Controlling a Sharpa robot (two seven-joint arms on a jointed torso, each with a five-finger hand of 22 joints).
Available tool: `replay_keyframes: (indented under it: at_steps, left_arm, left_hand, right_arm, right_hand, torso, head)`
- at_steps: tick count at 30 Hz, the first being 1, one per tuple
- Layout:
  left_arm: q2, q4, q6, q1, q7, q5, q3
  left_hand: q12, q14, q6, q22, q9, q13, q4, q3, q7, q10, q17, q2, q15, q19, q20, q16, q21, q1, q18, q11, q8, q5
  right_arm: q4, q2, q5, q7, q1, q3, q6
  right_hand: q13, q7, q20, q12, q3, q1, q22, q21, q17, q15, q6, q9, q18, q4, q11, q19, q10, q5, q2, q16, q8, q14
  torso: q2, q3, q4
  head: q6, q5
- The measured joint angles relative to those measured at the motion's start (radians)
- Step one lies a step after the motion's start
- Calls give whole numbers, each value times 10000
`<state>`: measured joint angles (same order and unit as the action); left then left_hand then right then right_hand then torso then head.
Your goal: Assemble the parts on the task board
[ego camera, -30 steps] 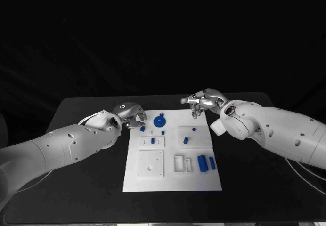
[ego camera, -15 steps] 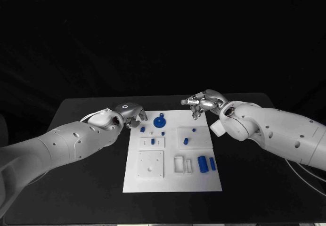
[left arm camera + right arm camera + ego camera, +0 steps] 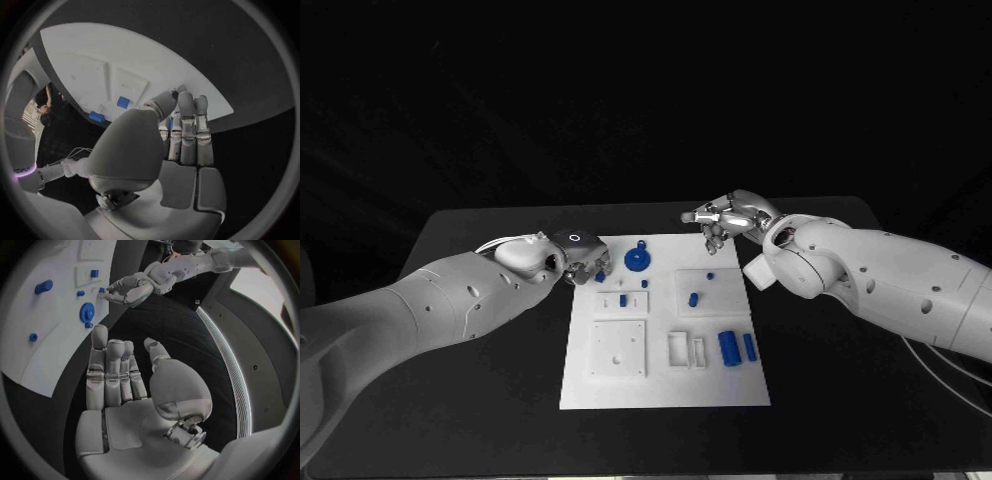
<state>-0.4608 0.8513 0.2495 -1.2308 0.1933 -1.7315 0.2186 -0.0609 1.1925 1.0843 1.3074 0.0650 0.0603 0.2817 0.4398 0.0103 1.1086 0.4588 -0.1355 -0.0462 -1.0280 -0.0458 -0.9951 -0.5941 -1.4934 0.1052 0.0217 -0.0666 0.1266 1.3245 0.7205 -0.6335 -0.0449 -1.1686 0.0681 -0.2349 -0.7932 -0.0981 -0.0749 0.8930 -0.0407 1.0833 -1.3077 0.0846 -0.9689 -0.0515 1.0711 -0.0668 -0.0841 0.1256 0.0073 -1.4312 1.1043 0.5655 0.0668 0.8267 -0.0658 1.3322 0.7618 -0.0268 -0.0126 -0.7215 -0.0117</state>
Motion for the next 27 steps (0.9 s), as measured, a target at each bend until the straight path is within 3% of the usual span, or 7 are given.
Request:
replay_keyframes:
  at_steps: [4,8,12,15,18,20,27]
  left_arm:
    - [34,-48,-139,-56,82,-115,45]
    - [65,-86,-241,-97,170,-204,83]
    - [88,-114,-282,-114,228,-244,99]
    - [106,-132,-299,-118,254,-257,103]
    - [124,-139,-317,-119,268,-261,106]
    - [121,-155,-341,-127,269,-266,106]
    - [55,-200,-369,-142,242,-277,105]
  left_hand:
    - [-1,-163,-100,0,0,1,-40,-205,-100,-278,-57,0,9,10,10,-40,46,0,4,-33,0,-109]
    - [-1,-189,-236,0,0,4,-155,-698,-157,-422,-160,78,-17,9,10,-129,262,-78,8,-72,0,-663]
    - [-2,-189,-377,-1,1,3,-281,-1001,-206,-422,-272,105,-17,-47,-45,-219,482,-105,12,-72,0,-698]
    - [-41,-189,-299,-1,1,-20,-393,-1114,-118,-94,-280,249,-17,-67,-65,-294,552,39,-128,-82,0,-738]
    - [-49,-188,-158,-43,0,-19,-590,-1729,23,207,-293,453,-17,-307,-42,-428,1030,243,-127,-95,0,-737]
    - [-57,-185,-89,-205,-4,23,-808,-2196,92,456,-310,508,-21,-412,25,-458,1349,490,-280,-144,4,-732]
    - [-79,150,771,-600,97,22,-1185,-3215,274,1540,-327,824,-95,-993,-98,-654,1976,524,-278,-157,7,-739]
  right_arm:
    - [0,-7,-5,4,0,0,0]
    - [-7,-14,-7,8,0,0,0]
    - [-13,-26,-8,9,0,0,0]
    - [-15,-31,-9,10,0,0,0]
    - [-19,-32,-9,11,0,0,1]
    - [-21,-32,-10,12,0,0,1]
    - [-21,-19,-12,14,-1,0,2]
  right_hand:
    - [0,0,0,0,0,0,1,0,0,0,0,0,0,0,0,0,0,0,0,0,0,0]
    - [0,0,0,0,0,0,1,0,0,0,0,0,1,0,0,0,0,0,0,0,0,0]
    - [0,0,0,0,83,0,1,0,0,0,0,0,1,-1,0,0,0,0,0,0,0,0]
    - [0,0,0,0,83,0,1,0,0,0,0,0,2,-1,0,0,0,0,0,0,0,0]
    - [0,0,0,0,82,0,2,0,0,0,0,0,1,-1,0,0,0,0,0,0,0,0]
    - [0,0,0,0,83,0,2,0,0,0,0,0,1,-1,0,0,0,0,0,0,0,0]
    - [0,0,0,0,83,0,3,0,0,0,0,0,0,-1,0,0,0,0,0,0,0,0]
  torso:
    - [-2,7,-6]
    - [-3,12,-10]
    - [-5,18,-14]
    - [-8,19,-19]
    - [-10,19,-19]
    - [-11,19,-20]
    - [-11,6,-23]
  head:
    - [-17,-12]
    - [-21,-19]
    - [-26,-20]
    - [-28,-9]
    - [-29,7]
    - [-29,10]
    - [-40,13]
